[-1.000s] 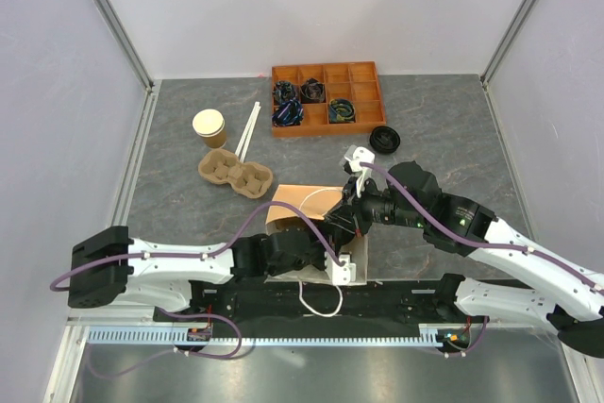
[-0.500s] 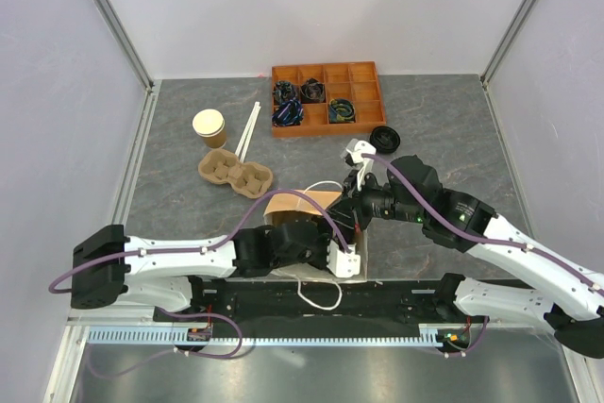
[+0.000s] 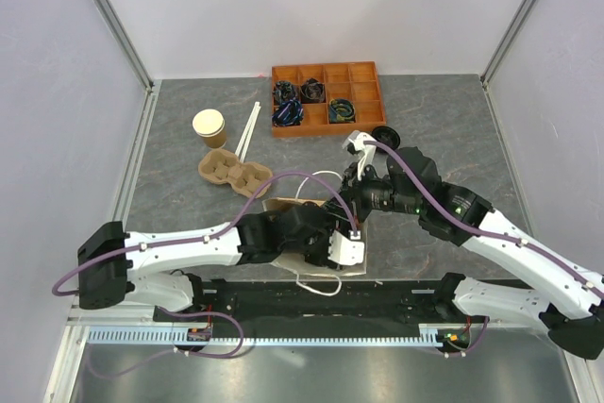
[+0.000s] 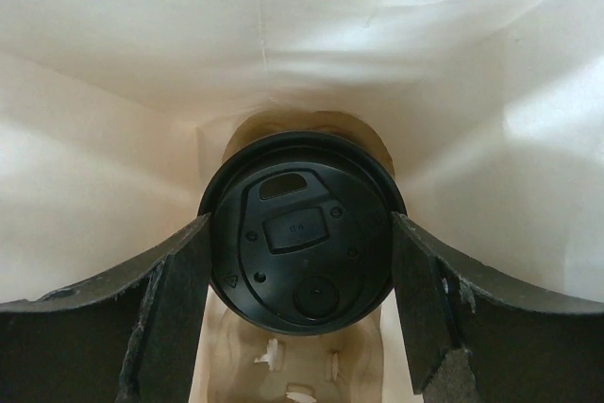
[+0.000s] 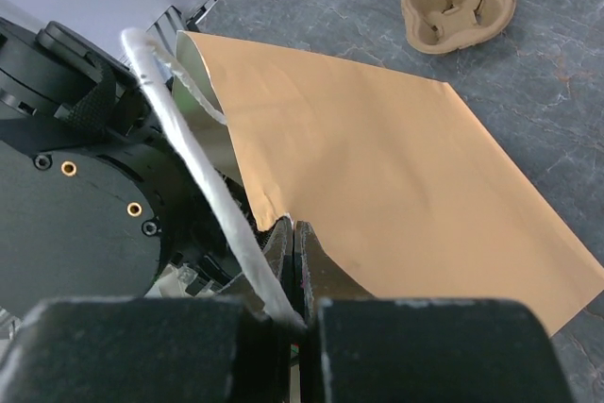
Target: Pack the takeout coffee
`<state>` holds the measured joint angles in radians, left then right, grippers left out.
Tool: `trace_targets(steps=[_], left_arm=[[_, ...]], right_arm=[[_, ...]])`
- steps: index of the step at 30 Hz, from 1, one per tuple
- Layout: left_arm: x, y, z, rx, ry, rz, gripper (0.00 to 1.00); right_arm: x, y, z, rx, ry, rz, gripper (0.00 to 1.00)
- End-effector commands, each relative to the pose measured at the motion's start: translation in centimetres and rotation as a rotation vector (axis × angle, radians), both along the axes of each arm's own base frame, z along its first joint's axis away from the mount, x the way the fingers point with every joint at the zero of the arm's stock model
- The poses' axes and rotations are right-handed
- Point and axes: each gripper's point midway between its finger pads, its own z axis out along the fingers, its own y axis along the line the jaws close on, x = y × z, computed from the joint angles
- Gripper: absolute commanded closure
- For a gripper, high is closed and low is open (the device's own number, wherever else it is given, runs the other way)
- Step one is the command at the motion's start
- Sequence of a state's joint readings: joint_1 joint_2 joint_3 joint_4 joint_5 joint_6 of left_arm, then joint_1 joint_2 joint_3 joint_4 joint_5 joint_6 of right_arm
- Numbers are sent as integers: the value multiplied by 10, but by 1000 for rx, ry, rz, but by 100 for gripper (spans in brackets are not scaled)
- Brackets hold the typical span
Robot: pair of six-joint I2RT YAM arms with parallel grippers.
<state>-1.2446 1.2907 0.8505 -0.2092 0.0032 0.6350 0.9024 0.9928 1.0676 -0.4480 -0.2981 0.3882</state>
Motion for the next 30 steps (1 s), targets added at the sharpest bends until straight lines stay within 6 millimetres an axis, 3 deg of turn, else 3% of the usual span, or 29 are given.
trace_targets(steps=[1,2,3,7,12,17,21,25,30], left_arm=[[-2,15,-34,106,127,51,97],[0,14,-36,112,127,48,97],[2,14,-37,112,130,50,97],[9,12,-38,109,155,51,97],[17,15,-49,144,183,57,97],[25,17,-53,169,239,41,94],[36,21,-64,201,240,54,94],[36,23,-74,229,249,50,94],[38,25,-82,254,245,49,94]], right_arm=[[-4,8,9,44,69,46,96],[-1,6,10,34,71,34,84],[5,7,6,19,81,31,80],[23,1,-2,-7,128,16,71],[31,-3,-8,-52,120,28,57],[39,-7,-16,-111,96,21,55],[46,-10,-20,-133,88,-4,61],[58,-15,-17,-149,65,-52,58],[69,-18,-16,-166,44,-78,62]])
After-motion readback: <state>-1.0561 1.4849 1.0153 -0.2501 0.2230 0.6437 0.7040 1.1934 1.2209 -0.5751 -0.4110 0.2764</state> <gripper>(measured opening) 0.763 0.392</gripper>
